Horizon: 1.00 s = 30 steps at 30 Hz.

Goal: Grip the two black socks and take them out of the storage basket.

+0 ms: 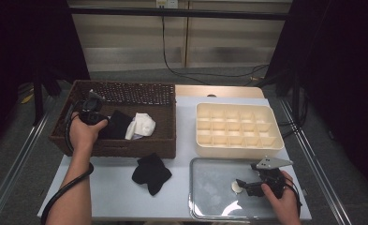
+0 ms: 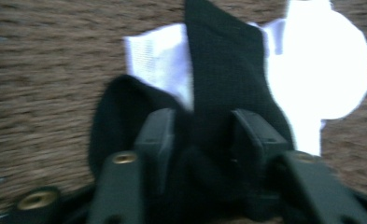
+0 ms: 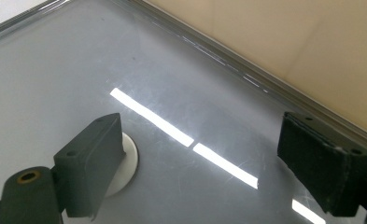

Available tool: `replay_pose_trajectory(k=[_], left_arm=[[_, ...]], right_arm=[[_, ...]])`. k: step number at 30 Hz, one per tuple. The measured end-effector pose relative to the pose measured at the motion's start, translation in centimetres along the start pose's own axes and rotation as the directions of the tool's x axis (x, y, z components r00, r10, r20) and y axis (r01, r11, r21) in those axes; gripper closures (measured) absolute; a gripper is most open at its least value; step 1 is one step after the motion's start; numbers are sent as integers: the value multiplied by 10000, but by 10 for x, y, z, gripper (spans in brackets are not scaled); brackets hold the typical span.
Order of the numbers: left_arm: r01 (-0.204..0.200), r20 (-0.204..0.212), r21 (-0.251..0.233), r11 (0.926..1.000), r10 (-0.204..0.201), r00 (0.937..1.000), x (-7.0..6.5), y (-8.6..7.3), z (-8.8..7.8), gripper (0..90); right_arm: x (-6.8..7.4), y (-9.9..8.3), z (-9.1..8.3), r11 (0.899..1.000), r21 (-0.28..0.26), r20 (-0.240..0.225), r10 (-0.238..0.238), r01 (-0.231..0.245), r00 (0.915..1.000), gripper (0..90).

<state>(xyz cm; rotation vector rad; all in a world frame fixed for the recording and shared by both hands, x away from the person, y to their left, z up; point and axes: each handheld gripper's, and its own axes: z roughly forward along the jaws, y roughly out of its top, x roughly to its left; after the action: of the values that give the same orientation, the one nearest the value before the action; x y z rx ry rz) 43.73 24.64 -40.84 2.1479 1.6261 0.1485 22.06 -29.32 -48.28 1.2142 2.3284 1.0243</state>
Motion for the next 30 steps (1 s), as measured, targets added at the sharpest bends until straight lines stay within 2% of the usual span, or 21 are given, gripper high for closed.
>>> replay_pose_trajectory(k=[1, 2, 3, 5, 10, 18, 21, 23, 24, 30], left_arm=[[-82, -50, 116, 9999, 82, 10000, 0, 0, 1, 688], [47, 173, 149, 9999, -50, 9998, -2, 0, 2, 766], [59, 226, 259, 9996, -65, 9997, -2, 0, 2, 802], [-71, 185, 314, 9995, 65, 9998, -5, 0, 3, 857], [-249, 277, 2, 9997, 249, 9993, -9, 0, -2, 870], [-424, 615, -238, 9988, 438, 9971, -14, 11, -28, 872], [-315, 780, -350, 9989, 341, 9964, -17, 13, -35, 872], [-490, 864, -352, 9982, 519, 9949, -19, 14, -40, 873], [-383, 908, -407, 9984, 419, 9950, -21, 15, -43, 873], [-662, 1021, -606, 9960, 721, 9922, -29, 23, -65, 874]], right_arm=[[0, 0, 0, 10000, 1, 0, 3, -3, 10000, 135], [0, 0, 0, 10000, 9, -7, 31, -31, 10000, 135], [0, 0, 0, 10000, -7, -25, -6, 6, 10000, 134], [0, 0, 0, 10000, -8, -23, -6, 6, 10000, 134], [0, 0, 0, 10000, -16, -28, -27, 27, 10000, 134], [0, 0, 0, 10000, -17, -32, -18, 18, 10000, 134], [0, 0, 0, 10000, -18, -27, -13, 13, 10000, 134], [0, 0, 0, 10000, -7, -28, -1, 1, 10000, 134], [0, 0, 0, 10000, -21, -31, -30, 30, 10000, 134], [0, 0, 0, 10000, -7, -24, 5, -5, 10000, 134]])
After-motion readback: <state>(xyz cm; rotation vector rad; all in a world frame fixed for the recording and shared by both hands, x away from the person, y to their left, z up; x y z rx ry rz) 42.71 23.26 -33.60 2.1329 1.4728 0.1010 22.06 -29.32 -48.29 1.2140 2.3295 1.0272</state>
